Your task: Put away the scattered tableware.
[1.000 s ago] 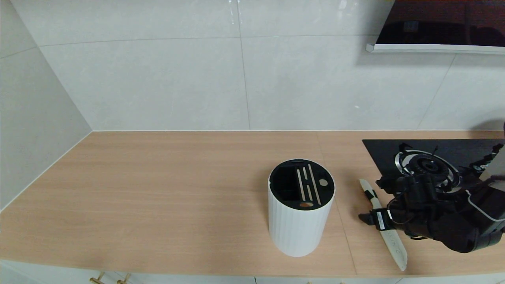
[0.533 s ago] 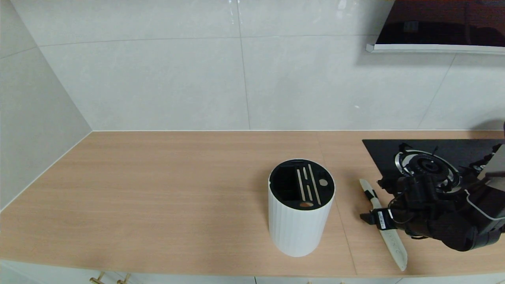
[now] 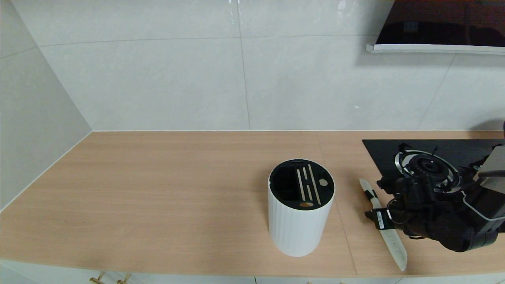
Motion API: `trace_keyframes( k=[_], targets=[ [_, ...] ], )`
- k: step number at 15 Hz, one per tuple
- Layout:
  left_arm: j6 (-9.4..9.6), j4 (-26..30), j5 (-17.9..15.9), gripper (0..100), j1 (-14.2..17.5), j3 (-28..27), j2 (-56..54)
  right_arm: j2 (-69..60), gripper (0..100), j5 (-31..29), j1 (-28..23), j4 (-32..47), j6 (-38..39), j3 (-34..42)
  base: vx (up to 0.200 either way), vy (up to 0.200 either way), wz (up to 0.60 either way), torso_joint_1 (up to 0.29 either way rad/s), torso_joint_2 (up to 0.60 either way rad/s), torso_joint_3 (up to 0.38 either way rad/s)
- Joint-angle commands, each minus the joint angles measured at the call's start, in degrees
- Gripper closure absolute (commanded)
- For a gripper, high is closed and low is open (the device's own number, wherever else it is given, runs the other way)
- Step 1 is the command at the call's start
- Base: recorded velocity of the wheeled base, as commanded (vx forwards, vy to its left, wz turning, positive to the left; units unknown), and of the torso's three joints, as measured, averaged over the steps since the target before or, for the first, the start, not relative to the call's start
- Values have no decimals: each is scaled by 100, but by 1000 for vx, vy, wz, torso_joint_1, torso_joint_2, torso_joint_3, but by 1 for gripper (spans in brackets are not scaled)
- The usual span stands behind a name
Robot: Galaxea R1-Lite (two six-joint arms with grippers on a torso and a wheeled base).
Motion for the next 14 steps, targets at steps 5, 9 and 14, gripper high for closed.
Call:
trace_keyframes(
  k=[5, 9, 14],
  targets=[
    [0, 0, -1, 0, 2, 1, 9, 210, 100, -41, -5, -233, -19, 16, 0, 0, 0, 0, 0, 0],
    [0, 0, -1, 0, 2, 1, 9, -63, 100, -49, -13, -242, 7, 16, 0, 0, 0, 0, 0, 0],
    [17, 0, -1, 0, 2, 1, 9, -1408, 100, -49, -5, 13, 95, 60, 0, 0, 0, 0, 0, 0]
  ],
)
